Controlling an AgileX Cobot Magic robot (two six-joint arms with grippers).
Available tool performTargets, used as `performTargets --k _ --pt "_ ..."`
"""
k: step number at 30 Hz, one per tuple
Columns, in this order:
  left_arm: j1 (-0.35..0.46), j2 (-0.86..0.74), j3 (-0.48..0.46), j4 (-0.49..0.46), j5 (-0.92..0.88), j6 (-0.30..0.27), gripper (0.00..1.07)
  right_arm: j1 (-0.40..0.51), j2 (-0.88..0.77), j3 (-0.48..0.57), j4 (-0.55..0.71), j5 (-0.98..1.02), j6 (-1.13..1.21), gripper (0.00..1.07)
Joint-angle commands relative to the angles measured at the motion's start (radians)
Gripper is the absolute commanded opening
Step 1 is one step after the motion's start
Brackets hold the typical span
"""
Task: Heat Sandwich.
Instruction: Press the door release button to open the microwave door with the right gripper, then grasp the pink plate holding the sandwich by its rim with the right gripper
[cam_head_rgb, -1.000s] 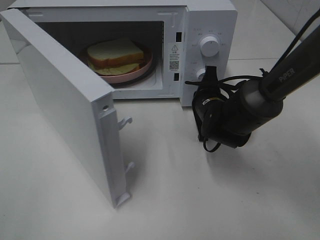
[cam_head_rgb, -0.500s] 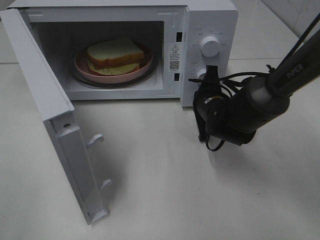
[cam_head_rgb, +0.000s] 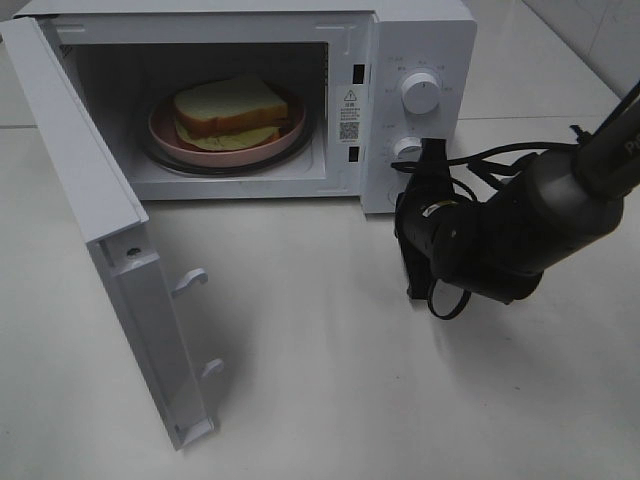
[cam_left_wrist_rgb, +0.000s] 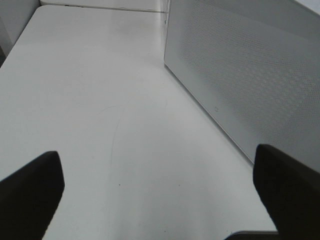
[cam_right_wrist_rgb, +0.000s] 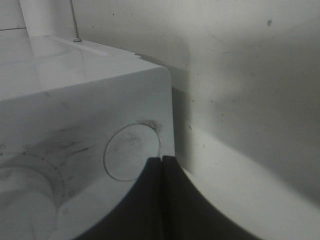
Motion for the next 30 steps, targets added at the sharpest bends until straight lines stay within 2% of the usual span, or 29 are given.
performTargets --k 1,6,16,22,24,30 --pt "0.004 -0.017 0.002 0.001 -0.004 0.0 0.97 0.008 -0.053 0.03 -0.007 0.015 -0.032 0.0" --pt "0.004 -0.017 0.002 0.001 -0.004 0.0 0.97 0.02 -0.147 0.087 -0.007 0.059 -0.094 0.0" --pt "0.004 -0.017 0.002 0.001 -0.004 0.0 0.97 0.02 -0.348 0.152 -0.027 0.318 -0.359 0.0" --pt "0.004 -0.017 0.002 0.001 -0.004 0.0 0.97 0.017 -0.446 0.152 -0.207 0.502 -0.491 0.0" --pt "0.004 -0.017 0.002 0.001 -0.004 0.0 0.97 0.012 -0.455 0.152 -0.23 0.529 -0.509 0.0" --pt "0.004 -0.017 0.002 0.001 -0.004 0.0 0.97 -0.034 -0.511 0.128 -0.457 0.787 -0.552 0.0"
